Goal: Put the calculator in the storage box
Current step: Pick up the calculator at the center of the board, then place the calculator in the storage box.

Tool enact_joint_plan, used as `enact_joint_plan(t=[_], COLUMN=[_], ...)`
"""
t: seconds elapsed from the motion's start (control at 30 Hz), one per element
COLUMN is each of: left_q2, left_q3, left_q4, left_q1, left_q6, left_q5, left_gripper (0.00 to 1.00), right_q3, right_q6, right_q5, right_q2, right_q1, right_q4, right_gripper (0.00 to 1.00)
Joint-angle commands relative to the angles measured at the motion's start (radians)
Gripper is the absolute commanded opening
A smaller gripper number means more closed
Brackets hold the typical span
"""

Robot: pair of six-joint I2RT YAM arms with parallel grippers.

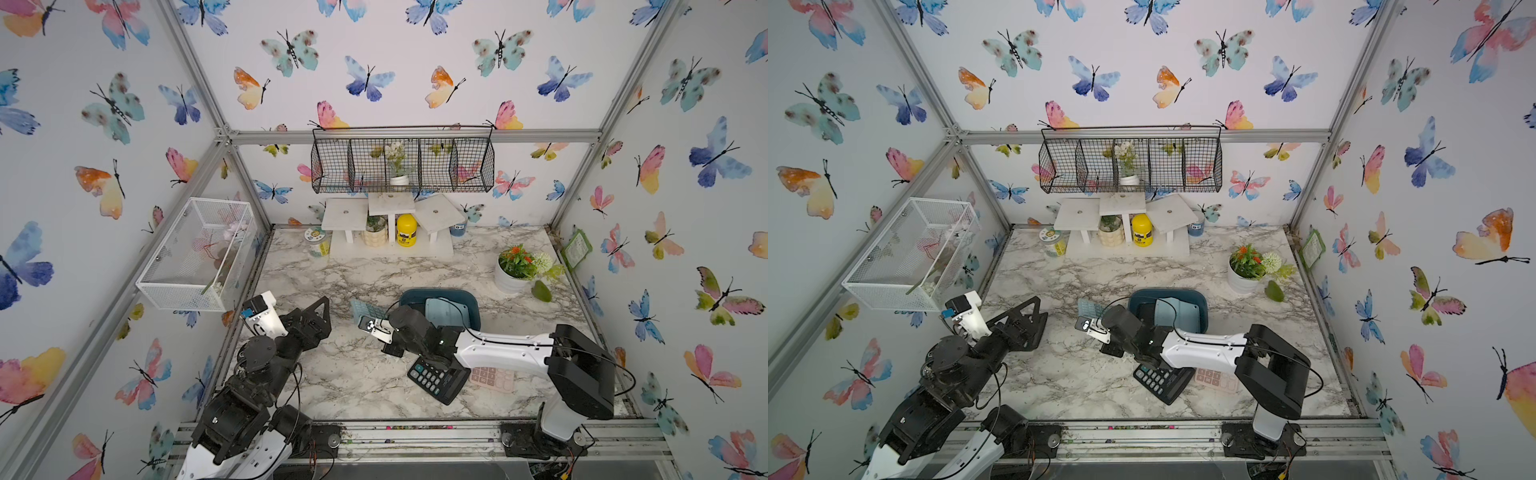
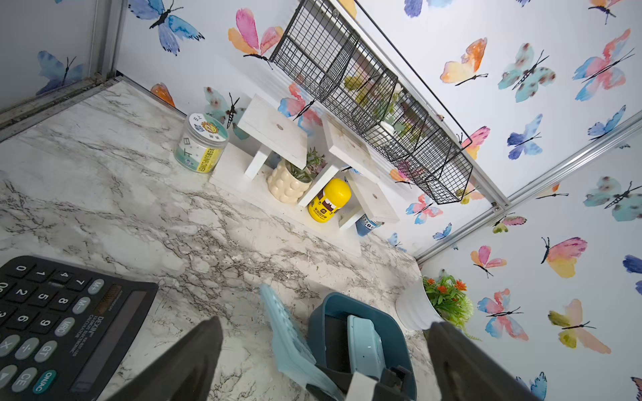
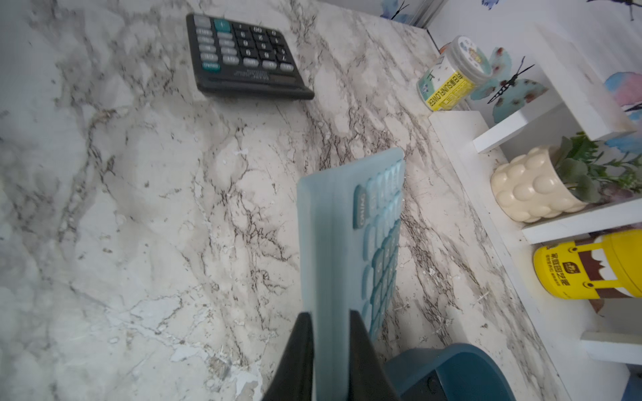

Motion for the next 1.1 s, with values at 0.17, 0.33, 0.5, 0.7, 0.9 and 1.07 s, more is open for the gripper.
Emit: enact_joint_plan(t=[0.17, 0.33, 0.5, 0.7, 0.9, 1.07], left_q2=[0.0, 0.007, 0.014, 0.021, 0.04, 0.049], left_q3=[-0.011, -0.019, -0.025, -0.036, -0.048, -0.055], left_q4=[-0.014, -0.009, -0.007, -0.003, 0.019, 0.021], left_q1=[0.004, 0.003, 0.004, 0.004, 0.004, 0.003], left_q6=[0.005, -0.002, -0.01, -0.014, -0.019, -0.022], left_q5=[-0.029, -0.015, 0.001, 0.006, 0.022, 0.026], left_gripper=[0.99, 0.99, 0.99, 0.99, 0.99, 0.99], right_q3=[-0.043, -0.078, -0.145, -0.236, -0.325, -0.395], right_q6=[0.345, 0.469, 0.605, 0.768, 0.946, 1.078], right_q5=[0.01, -0.085, -0.237, -0.404, -0.636, -0.79], right_q2=[-0.194, -0.279, -0.362, -0.461, -0.478, -0.429], right_q1=[-0.004, -0.041, -0.143, -0.284, -0.455, -0.557], right_q4=[-0.035, -0.047, -0.029, 0.016, 0.112, 0.239], right_gripper=[0.03, 0.03, 0.03, 0.03, 0.03, 0.02])
